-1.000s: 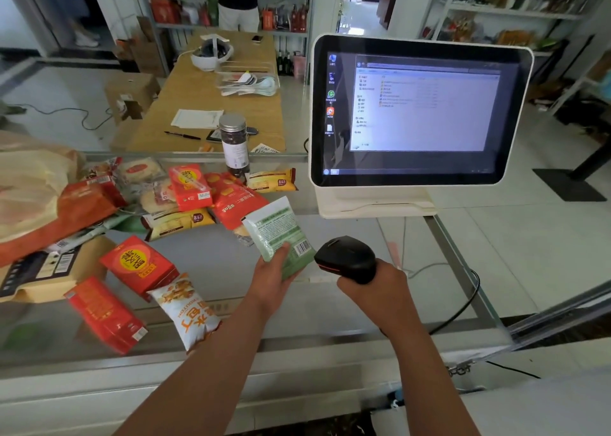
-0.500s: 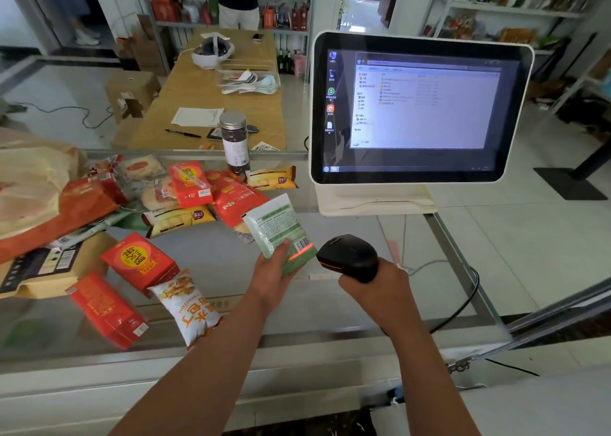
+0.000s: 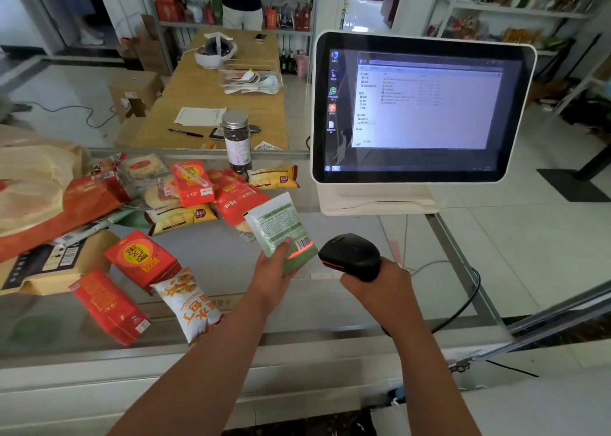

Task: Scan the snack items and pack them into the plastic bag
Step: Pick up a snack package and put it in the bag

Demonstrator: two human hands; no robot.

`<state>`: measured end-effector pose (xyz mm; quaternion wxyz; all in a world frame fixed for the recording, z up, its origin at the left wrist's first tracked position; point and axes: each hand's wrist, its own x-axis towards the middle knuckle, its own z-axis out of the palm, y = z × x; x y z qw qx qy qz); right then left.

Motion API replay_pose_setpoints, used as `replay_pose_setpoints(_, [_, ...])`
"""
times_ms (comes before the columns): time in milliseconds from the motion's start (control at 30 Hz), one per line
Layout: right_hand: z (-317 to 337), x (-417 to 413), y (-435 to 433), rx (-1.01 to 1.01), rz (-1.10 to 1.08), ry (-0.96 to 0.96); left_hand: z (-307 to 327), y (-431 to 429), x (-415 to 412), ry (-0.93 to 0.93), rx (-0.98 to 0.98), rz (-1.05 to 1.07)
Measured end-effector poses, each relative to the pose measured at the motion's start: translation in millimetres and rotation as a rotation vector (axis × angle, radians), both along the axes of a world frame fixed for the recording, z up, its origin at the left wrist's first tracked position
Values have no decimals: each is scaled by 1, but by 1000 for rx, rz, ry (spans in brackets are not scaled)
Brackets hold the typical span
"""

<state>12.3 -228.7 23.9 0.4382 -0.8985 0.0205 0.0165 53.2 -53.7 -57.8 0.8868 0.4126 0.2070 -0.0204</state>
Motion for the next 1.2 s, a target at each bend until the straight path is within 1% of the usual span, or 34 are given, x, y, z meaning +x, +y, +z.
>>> replay_pose_setpoints(600, [0, 0, -1, 26, 3, 4, 2, -1, -1, 20, 1, 19])
replay_pose_setpoints(1200, [-2, 1, -4, 36, -19, 55, 2, 0, -1, 11, -2, 16])
